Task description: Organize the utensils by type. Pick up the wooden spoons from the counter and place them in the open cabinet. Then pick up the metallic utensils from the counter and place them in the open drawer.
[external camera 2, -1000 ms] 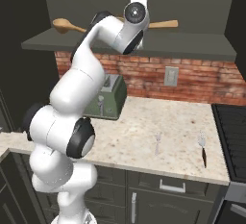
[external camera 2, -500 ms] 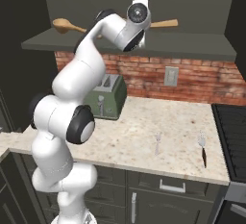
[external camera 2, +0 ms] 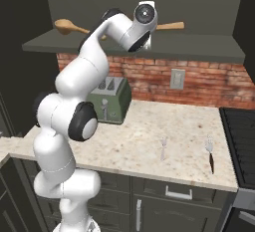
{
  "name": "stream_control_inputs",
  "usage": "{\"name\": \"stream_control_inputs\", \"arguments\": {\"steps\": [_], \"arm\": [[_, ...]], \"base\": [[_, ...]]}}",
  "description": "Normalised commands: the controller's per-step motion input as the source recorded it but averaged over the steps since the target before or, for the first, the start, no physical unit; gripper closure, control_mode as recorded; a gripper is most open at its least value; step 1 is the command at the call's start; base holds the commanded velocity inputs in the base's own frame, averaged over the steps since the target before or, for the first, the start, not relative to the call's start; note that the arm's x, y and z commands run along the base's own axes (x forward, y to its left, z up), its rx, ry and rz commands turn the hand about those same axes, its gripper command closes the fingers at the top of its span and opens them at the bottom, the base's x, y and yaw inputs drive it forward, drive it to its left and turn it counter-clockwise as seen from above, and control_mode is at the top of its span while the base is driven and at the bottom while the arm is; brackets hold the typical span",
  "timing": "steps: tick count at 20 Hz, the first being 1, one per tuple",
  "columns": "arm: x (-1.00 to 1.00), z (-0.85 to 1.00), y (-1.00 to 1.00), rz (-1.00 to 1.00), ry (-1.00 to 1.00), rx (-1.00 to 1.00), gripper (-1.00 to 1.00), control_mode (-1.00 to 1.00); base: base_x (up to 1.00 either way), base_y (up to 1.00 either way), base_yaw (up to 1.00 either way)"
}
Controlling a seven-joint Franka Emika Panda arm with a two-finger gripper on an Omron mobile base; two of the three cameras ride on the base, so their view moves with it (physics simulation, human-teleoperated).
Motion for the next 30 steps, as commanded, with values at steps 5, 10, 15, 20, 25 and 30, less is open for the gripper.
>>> {"name": "stream_control_inputs", "arguments": {"steps": [5,10,15,20,25,30], "arm": [[0.23,-0.04,0.01,0.0,0.0,0.0,1.0,-1.0],[0.29,0.0,0.01,0.0,0.0,0.0,1.0,-1.0],[0.15,-0.04,0.03,0.0,0.0,0.0,1.0,-1.0],[0.08,-0.12,0.05,0.0,0.0,0.0,1.0,-1.0],[0.12,-0.13,0.05,0.0,0.0,0.0,1.0,-1.0],[0.1,-0.19,0.08,0.0,0.0,0.0,1.0,-1.0]], "base": [[0.0,0.0,0.0],[0.0,0.0,0.0],[0.0,0.0,0.0],[0.0,0.0,0.0],[0.0,0.0,0.0],[0.0,0.0,0.0]]}}
